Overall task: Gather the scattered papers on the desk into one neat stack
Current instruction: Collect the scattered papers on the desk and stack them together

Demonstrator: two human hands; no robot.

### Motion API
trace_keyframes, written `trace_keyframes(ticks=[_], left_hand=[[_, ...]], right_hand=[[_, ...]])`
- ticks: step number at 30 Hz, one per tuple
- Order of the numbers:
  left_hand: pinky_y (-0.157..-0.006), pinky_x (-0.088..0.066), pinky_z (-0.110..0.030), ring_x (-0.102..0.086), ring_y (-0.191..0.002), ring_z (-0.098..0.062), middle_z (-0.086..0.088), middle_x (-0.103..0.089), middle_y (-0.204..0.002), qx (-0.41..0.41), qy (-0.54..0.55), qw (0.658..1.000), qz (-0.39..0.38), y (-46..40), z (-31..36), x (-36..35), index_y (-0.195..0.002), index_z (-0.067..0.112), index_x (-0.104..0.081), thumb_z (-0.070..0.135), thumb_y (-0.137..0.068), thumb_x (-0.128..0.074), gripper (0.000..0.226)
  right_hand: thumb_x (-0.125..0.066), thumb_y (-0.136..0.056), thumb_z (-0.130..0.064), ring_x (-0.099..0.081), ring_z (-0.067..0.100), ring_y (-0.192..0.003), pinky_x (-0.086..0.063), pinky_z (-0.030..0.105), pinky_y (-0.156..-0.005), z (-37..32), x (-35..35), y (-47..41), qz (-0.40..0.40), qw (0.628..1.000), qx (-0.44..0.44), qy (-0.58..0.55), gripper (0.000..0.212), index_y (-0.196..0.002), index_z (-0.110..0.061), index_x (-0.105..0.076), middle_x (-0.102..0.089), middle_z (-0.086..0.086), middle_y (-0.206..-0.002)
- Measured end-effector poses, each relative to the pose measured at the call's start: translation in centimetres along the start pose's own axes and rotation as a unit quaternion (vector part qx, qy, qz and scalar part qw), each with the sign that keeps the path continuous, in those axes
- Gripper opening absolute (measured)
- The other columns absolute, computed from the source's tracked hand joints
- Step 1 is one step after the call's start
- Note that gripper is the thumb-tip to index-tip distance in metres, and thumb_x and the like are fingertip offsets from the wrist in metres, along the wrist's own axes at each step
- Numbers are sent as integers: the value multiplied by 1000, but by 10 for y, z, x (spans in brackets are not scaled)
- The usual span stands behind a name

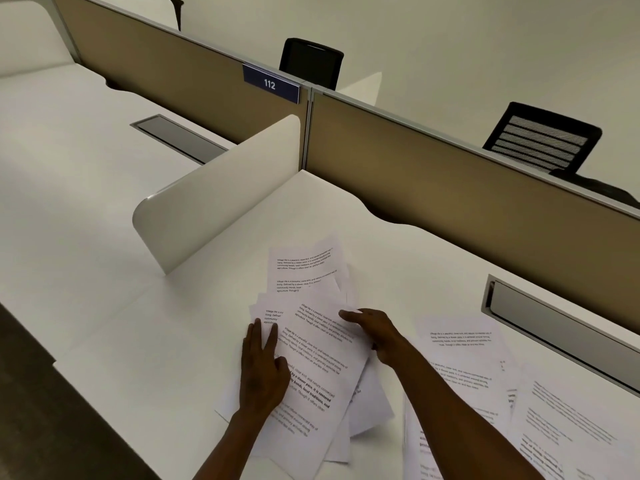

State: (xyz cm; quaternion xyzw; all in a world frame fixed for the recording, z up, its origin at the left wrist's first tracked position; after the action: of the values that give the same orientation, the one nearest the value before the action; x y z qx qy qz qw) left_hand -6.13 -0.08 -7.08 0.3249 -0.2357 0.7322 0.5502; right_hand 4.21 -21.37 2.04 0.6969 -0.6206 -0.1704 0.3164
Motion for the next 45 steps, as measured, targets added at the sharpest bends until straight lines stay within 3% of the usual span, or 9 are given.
trace_keyframes(ticks=[4, 11, 16, 22, 26, 34, 39, 42, 45], left_hand=[[-120, -3, -33, -1, -151, -20, -7, -10, -164, -10, 12, 1000, 4, 2, -1, 0, -150, 19, -37, 13, -91, -54, 61], [-121, -9, -38, -7, -152, -27, -11, -12, -164, -11, -26, 1000, 6, 4, -2, 1, -149, 17, -39, 33, -88, -44, 63], [-120, -15, -43, -15, -151, -33, -16, -19, -162, 8, -67, 997, 25, 8, 2, 1, -149, 14, -39, 42, -89, -43, 66], [-119, -17, -47, -22, -148, -37, -20, -24, -160, 25, -81, 996, 25, 15, 6, 4, -147, 11, -42, 43, -87, -44, 68], [-120, -15, -44, -21, -149, -36, -19, -23, -160, 27, -79, 996, 11, 21, 5, 5, -148, 9, -40, 42, -87, -44, 69], [-123, -16, -44, -15, -151, -30, -12, -18, -163, 52, -14, 998, -21, 25, 9, 16, -150, 11, -35, 33, -90, -64, 71], [-118, -26, -47, -21, -149, -31, -12, -22, -161, 77, 59, 995, -1, 38, 9, 25, -148, 11, -40, 27, -88, -68, 68], [-117, -27, -48, -24, -147, -32, -13, -27, -160, 89, 67, 994, 0, 45, 11, 28, -145, 11, -44, 25, -87, -69, 65], [-115, -30, -51, -30, -145, -35, -14, -32, -157, 95, 66, 993, 4, 49, 15, 29, -143, 11, -47, 26, -87, -70, 62]], right_hand=[[-70, -84, -40, -67, 19, -88, -53, 34, -79, 3, 0, -2, 28, 998, 45, 36, 28, -94, -14, -74, -73, 10, -106], [-58, -87, -57, -66, 24, -92, -50, 37, -81, 14, 1, 17, -2, 1000, 15, -20, 37, -102, -26, -69, -73, 3, -100], [-81, -75, -25, -67, 18, -109, -53, 32, -92, 41, 0, 30, -63, 994, 87, -2, 46, -119, -21, -67, -73, -4, -114], [-75, -82, -25, -61, 12, -101, -51, 29, -91, 73, -10, 58, 83, 978, 135, 132, 49, -127, -17, -58, -58, -11, -118], [-67, -76, -61, -64, 10, -102, -53, 30, -90, 94, -26, 73, 126, 973, 126, 148, 58, -119, -23, -63, -62, -14, -117], [-72, -84, -33, -53, 15, -116, -46, 35, -103, 100, -26, 78, 79, 992, 87, 56, 54, -132, -22, -51, -51, -11, -122], [-71, -83, -43, -68, 16, -100, -56, 30, -86, 104, -26, 74, 84, 991, 100, -4, 16, -94, -32, -66, -71, -8, -102], [-71, -81, -47, -70, 16, -91, -57, 27, -78, 105, -20, 76, 107, 991, 81, -30, 30, -93, -20, -69, -74, -1, -98], [-73, -78, -50, -65, 19, -105, -54, 31, -84, 106, -17, 80, 130, 988, 37, -70, 52, -117, -17, -61, -64, 0, -122]])
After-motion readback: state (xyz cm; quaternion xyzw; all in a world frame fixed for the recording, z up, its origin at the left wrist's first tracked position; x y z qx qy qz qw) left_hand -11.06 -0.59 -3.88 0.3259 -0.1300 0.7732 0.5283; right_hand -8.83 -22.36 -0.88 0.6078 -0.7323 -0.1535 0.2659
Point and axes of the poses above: each hand's wrist, its own y-axis away from the middle knuckle, its own x-axis out of the back of the hand, z = x × y, the point moved 1 cm from there along -y, towards the middle knuckle
